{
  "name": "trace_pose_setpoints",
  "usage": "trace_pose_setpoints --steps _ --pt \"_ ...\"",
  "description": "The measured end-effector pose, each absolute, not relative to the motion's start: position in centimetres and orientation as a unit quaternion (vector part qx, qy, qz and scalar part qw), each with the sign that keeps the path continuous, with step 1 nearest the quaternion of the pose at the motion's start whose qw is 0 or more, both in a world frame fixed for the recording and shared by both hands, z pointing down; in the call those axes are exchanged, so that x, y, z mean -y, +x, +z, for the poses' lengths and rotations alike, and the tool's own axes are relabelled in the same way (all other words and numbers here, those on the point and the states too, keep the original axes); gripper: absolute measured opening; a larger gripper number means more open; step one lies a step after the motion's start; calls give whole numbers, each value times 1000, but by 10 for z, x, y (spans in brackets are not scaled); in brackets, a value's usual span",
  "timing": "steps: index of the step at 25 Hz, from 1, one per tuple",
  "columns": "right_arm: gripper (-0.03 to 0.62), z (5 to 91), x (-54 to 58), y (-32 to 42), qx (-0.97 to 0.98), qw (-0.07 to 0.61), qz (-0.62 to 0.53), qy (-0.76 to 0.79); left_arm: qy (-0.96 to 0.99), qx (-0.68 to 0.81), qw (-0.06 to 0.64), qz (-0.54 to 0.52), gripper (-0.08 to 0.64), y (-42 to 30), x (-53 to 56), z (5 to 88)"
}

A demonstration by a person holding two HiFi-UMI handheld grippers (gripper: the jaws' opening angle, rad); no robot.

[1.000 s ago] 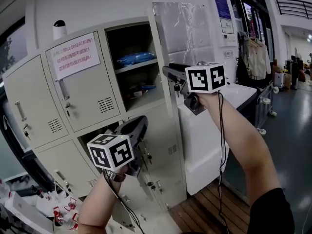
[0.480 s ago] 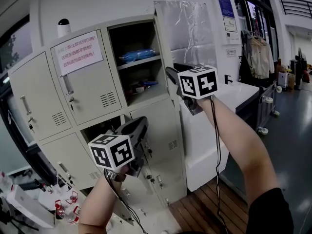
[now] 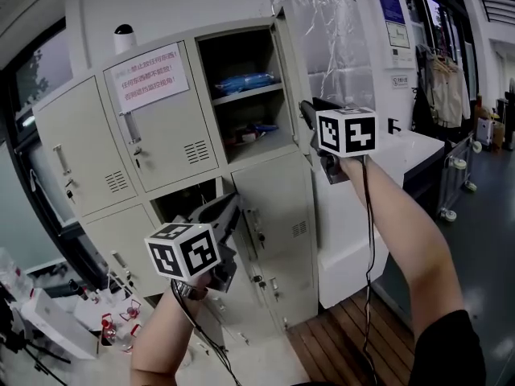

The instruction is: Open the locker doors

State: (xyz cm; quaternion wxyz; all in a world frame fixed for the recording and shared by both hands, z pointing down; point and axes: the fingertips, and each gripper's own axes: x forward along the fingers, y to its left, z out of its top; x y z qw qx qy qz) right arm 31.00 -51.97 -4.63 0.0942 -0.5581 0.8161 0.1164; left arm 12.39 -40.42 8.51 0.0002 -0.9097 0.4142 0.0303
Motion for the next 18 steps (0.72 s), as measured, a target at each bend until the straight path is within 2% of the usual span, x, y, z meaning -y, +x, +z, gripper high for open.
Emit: trace_pose_setpoints --steps 3,7,11,18 --pt "70 -51 506 318 -794 119 140 -580 -905 -424 4 30 -2 113 396 87" --pt "2 -54 479 316 -772 150 175 -592 -898 -439 12 23 -2 92 383 91" --pt "0 -41 453 290 -783 140 199 -572 -891 -453 15 18 -2 64 368 93" --pt "0 3 401 236 -813 130 157 -545 -875 -483 38 12 -2 1 327 103"
